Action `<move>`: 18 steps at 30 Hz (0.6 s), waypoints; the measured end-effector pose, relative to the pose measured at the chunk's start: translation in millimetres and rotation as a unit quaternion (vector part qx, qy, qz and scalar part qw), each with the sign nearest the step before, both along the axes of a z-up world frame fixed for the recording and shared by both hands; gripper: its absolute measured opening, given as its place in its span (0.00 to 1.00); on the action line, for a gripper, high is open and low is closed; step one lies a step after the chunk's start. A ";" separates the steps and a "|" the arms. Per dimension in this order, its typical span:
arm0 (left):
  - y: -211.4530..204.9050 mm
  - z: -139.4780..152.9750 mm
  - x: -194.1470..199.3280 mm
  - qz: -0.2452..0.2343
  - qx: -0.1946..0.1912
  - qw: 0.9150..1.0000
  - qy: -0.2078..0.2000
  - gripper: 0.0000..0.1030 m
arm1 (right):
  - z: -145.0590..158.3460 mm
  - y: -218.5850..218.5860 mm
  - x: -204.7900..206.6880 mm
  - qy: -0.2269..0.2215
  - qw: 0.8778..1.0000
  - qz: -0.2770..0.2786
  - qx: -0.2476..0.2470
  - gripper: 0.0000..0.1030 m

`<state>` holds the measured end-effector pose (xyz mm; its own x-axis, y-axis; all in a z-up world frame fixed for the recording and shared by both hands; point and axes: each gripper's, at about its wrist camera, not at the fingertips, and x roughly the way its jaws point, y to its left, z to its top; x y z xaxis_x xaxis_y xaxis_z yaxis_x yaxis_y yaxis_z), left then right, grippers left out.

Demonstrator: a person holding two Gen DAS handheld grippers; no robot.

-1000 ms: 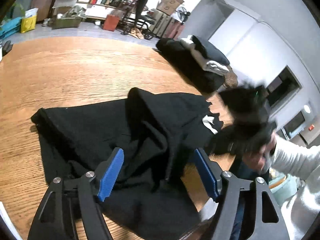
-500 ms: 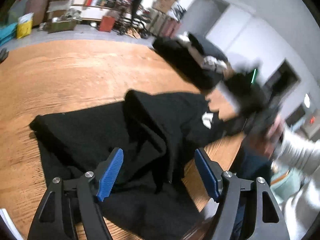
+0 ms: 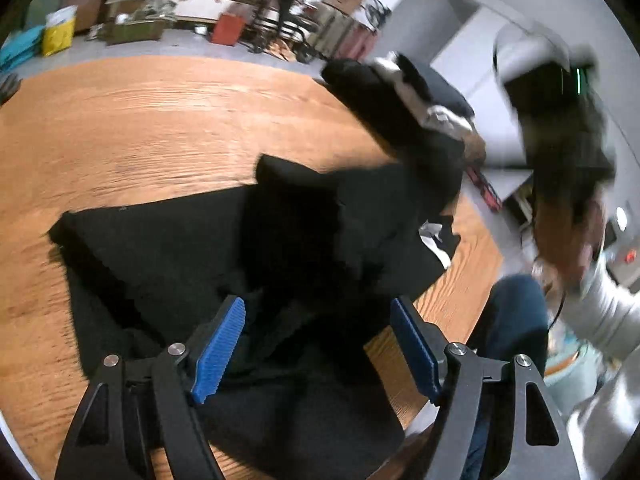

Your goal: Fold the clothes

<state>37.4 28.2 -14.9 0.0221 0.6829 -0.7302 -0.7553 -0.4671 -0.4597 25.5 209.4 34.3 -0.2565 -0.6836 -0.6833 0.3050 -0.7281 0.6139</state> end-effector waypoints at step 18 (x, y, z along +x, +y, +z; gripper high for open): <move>48.2 -14.0 14.7 -0.044 -0.025 0.999 -0.004 0.73 | -68.8 70.3 -62.3 -0.064 0.990 -0.108 0.063 0.64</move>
